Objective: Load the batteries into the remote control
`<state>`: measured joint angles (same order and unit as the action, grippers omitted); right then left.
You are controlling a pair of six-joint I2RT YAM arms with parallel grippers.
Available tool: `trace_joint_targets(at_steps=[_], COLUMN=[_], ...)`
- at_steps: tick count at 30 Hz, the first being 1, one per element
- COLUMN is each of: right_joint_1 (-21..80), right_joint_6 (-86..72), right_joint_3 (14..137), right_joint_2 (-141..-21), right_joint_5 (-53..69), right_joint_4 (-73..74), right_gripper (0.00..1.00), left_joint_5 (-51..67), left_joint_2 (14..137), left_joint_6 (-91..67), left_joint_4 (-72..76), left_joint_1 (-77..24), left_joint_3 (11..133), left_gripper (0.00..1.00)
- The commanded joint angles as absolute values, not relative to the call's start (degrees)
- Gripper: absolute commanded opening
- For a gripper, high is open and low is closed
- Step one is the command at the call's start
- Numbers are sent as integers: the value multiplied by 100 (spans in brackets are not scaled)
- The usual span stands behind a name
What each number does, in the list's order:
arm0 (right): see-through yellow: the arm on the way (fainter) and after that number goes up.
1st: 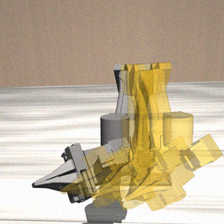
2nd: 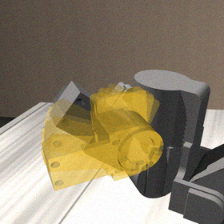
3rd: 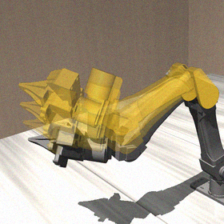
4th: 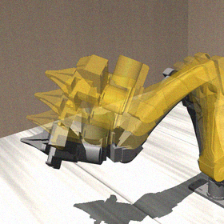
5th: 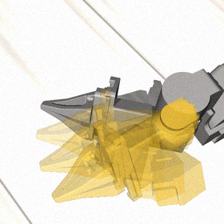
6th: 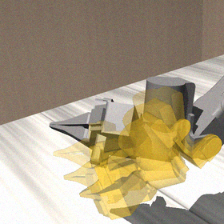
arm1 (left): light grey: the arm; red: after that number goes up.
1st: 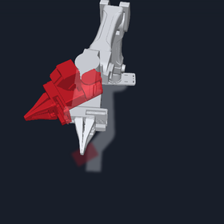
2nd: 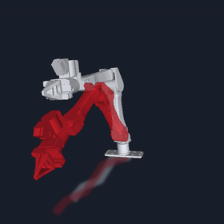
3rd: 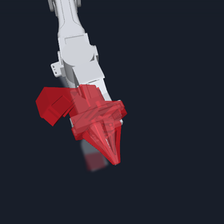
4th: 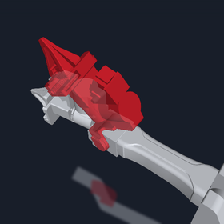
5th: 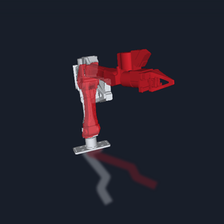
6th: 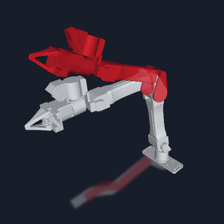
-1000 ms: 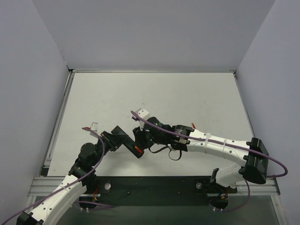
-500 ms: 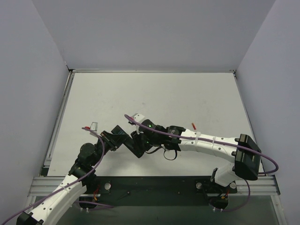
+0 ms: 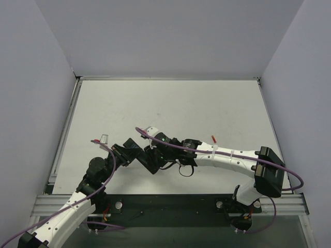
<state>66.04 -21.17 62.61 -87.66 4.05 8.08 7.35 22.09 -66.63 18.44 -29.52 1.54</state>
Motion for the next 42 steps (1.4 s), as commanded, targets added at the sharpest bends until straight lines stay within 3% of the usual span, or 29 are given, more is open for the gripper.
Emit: trace_joint_targets(at_steps=[1,3,6,15,16,20,23,28,29,33,36,42], right_joint_1=[6574,6565,6530,6416,6416,6434,6416,6048,5934,4952,4004,2533], right_joint_6=[-2171,-2180,-2215,-2294,-2285,-2180,-2074,-2030,-2030,-2056,-2171,-2066], right_joint_3=[6240,6223,6188,6064,6064,6204,6293,6285,6232,5854,5608,5371], right_joint_2=[-8798,-8798,-8763,-8649,-8614,-8394,-8113,-7568,-7480,-7085,-7022,-7215], right_joint_5=[255,167,18,-176,-97,289,325,369,369,290,325,677], right_joint_4=[888,905,958,976,958,914,1010,1327,1397,1599,1836,2259], right_gripper=[25,13,3,1,2,38,57,64,71,80,92,91], left_joint_5=[826,817,800,738,738,686,580,492,492,466,501,562], left_joint_2=[2171,2145,2039,2021,2048,2144,2162,2074,2057,1881,1776,1749], left_joint_6=[-6776,-6776,-6768,-6715,-6697,-6496,-6434,-6425,-6390,-6293,-6284,-6284], left_joint_4=[2426,2373,2329,2338,2338,2277,2224,2101,2066,1759,1653,1678], left_joint_1=[-2971,-2971,-2971,-2971,-2971,-2971,-2962,-2953,-2953,-2944,-2936,-2927], left_joint_3=[316,299,273,237,237,202,54,-132,-149,-71,-44,-62], left_gripper=[0,0,0,0,0,0,0,0,0,0,0,0])
